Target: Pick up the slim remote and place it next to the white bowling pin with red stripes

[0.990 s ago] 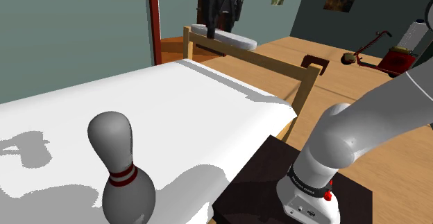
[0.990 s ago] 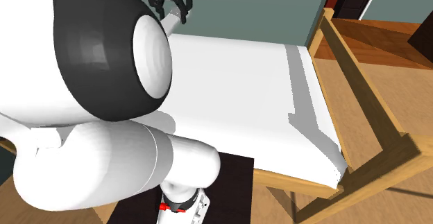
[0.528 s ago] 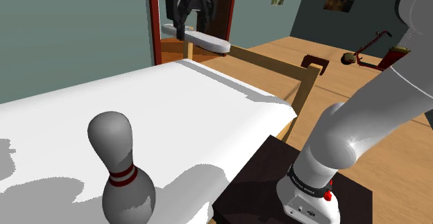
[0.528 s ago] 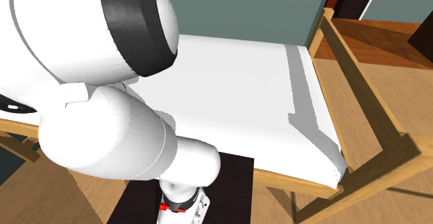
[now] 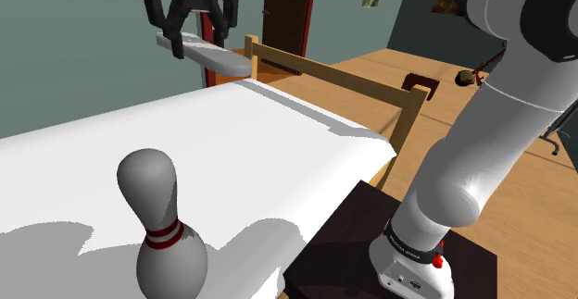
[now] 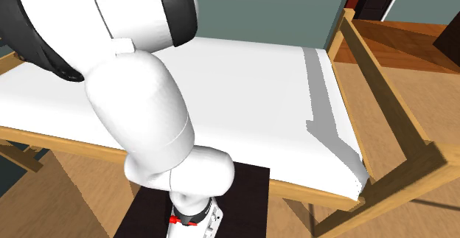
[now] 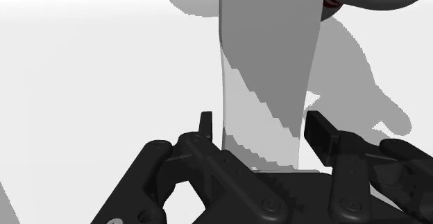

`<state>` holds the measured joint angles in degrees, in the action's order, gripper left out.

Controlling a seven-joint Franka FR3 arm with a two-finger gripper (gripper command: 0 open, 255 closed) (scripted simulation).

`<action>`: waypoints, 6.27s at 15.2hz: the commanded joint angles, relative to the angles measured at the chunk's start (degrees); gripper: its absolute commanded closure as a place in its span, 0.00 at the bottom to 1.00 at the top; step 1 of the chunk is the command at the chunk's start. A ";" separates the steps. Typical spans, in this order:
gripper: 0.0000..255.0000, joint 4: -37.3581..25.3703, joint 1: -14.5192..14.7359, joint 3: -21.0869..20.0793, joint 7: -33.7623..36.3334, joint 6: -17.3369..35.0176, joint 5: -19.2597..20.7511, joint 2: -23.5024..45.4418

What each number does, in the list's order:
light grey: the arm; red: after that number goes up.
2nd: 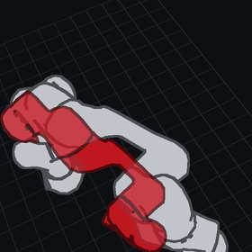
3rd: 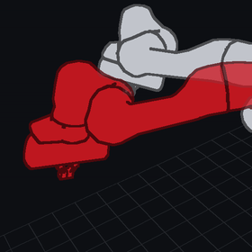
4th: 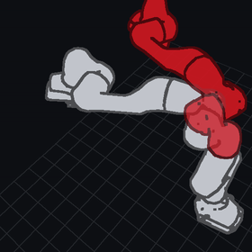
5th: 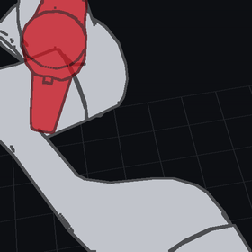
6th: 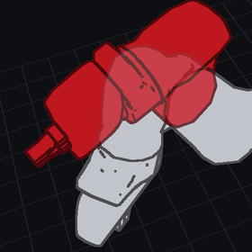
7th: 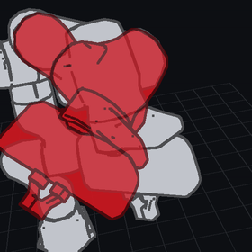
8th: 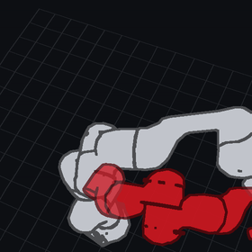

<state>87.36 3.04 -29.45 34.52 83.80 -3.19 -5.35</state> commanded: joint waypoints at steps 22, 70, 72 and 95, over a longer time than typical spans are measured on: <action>1.00 7.98 2.93 -3.72 6.48 13.16 3.01 5.85; 1.00 34.68 4.39 -2.92 11.56 48.60 10.59 16.43; 1.00 35.13 4.62 -2.65 12.15 49.94 11.47 17.50; 0.00 36.81 7.33 0.85 17.11 59.11 18.85 26.30</action>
<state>124.17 10.37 -28.60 51.63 142.91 15.66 20.96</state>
